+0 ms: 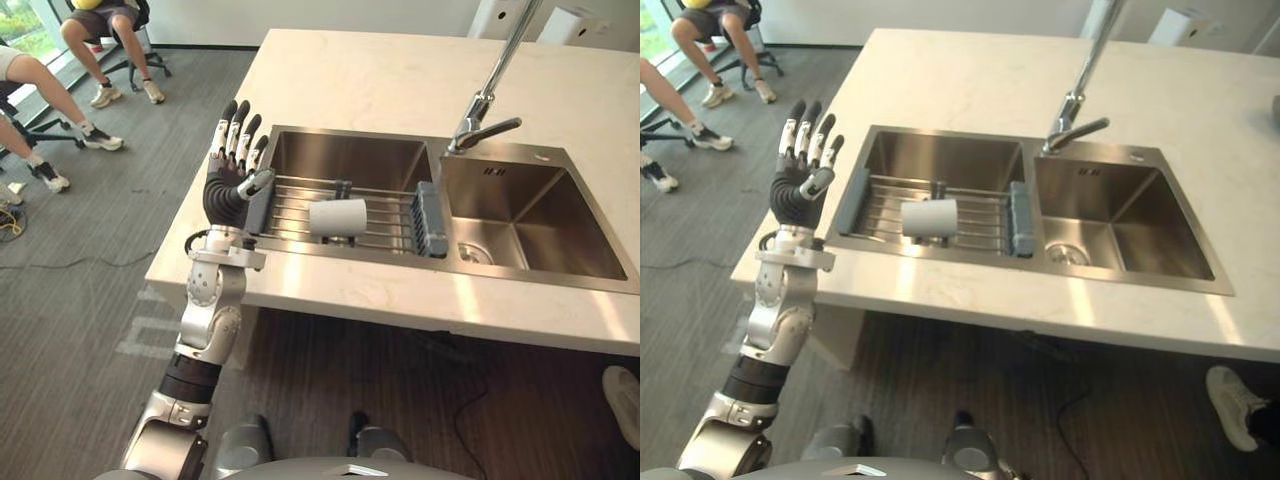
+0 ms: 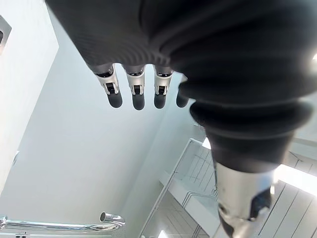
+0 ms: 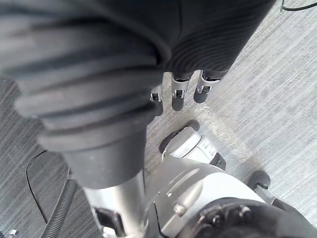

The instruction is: Walk over to the sink, pick up the cup, carry it to the dishwasher, place the cup inside the dishwasher, then close the dishwasher door

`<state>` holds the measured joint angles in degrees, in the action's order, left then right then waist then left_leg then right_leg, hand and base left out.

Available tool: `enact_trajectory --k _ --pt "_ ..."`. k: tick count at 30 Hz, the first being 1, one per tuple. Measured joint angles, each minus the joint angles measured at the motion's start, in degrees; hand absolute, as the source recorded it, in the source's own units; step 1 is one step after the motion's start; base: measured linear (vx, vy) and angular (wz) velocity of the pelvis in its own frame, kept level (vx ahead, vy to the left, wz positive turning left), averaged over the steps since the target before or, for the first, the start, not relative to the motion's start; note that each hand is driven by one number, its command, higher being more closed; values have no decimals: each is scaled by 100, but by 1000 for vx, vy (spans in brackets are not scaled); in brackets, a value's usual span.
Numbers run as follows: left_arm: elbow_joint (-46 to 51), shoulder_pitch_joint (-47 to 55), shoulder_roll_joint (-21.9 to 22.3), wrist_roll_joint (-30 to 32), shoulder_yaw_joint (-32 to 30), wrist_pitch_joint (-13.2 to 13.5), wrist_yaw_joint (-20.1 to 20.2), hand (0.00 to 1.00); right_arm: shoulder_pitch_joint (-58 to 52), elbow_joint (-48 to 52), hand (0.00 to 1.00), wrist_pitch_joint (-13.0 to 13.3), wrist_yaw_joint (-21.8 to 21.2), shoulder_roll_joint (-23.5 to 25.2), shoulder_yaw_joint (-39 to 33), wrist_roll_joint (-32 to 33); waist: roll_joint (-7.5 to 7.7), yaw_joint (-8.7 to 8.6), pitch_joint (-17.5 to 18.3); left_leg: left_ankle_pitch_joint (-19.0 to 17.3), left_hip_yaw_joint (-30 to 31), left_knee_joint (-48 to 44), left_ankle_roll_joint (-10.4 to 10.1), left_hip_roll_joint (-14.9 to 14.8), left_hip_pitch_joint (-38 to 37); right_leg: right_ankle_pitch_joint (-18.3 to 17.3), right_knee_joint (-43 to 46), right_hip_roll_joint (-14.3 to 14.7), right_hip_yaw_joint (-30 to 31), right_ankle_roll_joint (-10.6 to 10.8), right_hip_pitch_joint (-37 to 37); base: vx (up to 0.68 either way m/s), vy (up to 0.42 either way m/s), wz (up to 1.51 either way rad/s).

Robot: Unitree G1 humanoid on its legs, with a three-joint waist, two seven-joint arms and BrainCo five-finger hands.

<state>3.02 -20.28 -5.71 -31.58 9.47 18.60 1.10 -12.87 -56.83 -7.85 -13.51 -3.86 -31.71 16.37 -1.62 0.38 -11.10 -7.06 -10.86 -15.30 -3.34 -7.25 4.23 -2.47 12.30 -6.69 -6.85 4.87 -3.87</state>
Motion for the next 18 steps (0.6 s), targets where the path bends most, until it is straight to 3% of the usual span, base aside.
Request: enact_trajectory --k 8,11,13,18 --pt "94 -24 19 -147 204 -394 -325 0 -45 -52 0 180 110 114 -112 -100 10 2 129 79 24 80 6 22 -133 20 -231 -19 -170 23 222 102 1 7" --pt "80 5 31 690 238 -608 -743 0 -45 -97 0 290 167 126 -117 -98 8 1 162 137 56 203 -12 33 -225 22 -350 -47 -271 24 367 14 -4 13" --pt "47 68 22 1696 249 -891 -1156 0 -48 -171 0 287 167 121 -106 -85 -20 -1 256 167 55 264 -21 27 -257 26 -418 -42 -304 18 409 -17 -14 7" --pt "-332 119 0 3226 250 -1006 -1918 0 -103 -257 0 237 263 116 -95 140 -67 -21 374 158 -101 447 -68 -18 -375 121 -648 -10 -318 22 613 -42 -8 0"
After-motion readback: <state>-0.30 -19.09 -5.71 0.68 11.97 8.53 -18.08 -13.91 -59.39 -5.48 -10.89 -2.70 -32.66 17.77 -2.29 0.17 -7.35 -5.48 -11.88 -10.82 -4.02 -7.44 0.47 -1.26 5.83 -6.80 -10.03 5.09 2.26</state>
